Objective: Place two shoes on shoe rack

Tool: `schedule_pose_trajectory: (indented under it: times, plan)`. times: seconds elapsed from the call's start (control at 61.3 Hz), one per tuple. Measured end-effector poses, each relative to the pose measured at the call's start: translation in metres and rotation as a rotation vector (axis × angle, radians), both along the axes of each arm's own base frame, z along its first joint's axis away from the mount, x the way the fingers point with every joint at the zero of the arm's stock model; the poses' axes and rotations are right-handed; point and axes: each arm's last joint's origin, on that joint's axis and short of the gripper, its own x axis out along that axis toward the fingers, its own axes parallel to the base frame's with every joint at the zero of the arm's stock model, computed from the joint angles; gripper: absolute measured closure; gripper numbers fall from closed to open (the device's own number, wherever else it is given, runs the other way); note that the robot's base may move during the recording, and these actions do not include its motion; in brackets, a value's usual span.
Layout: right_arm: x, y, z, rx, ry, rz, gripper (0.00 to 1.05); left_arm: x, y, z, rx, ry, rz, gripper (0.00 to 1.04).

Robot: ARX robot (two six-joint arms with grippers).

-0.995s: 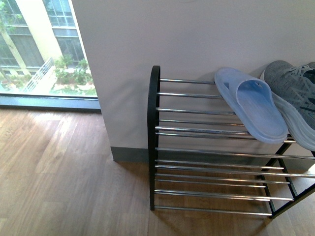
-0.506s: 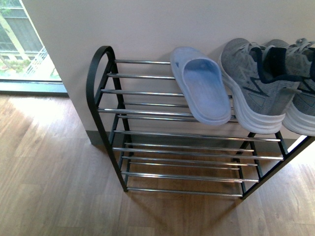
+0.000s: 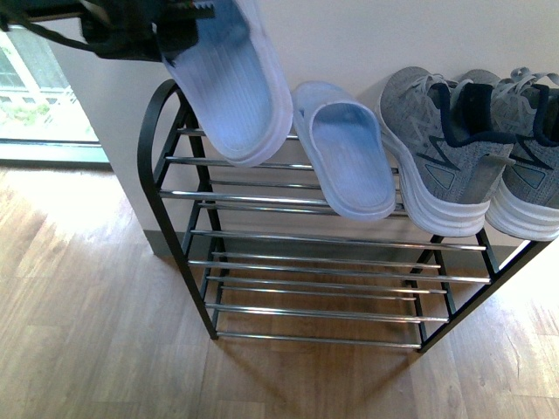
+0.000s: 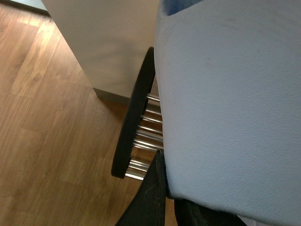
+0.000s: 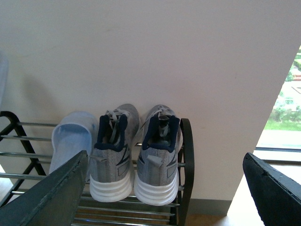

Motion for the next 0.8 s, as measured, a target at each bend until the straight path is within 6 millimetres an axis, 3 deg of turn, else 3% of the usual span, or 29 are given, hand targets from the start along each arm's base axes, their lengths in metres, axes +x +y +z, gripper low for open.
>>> schedule_pose_trajectory:
  times: [0.228,0.457,0.799]
  plan:
    - [0.0,0.0,0.0,0.0,0.0,0.0,0.09,0.039,-0.02,-0.023,0.09,0.111,-0.086,1.03]
    - [0.0,0.0,0.0,0.0,0.0,0.0,0.09,0.047,-0.033,-0.051,0.244,0.257,-0.199,1.03]
    - [0.0,0.0,0.0,0.0,0.0,0.0,0.09,0.067,-0.034,-0.06,0.311,0.243,-0.224,1.03]
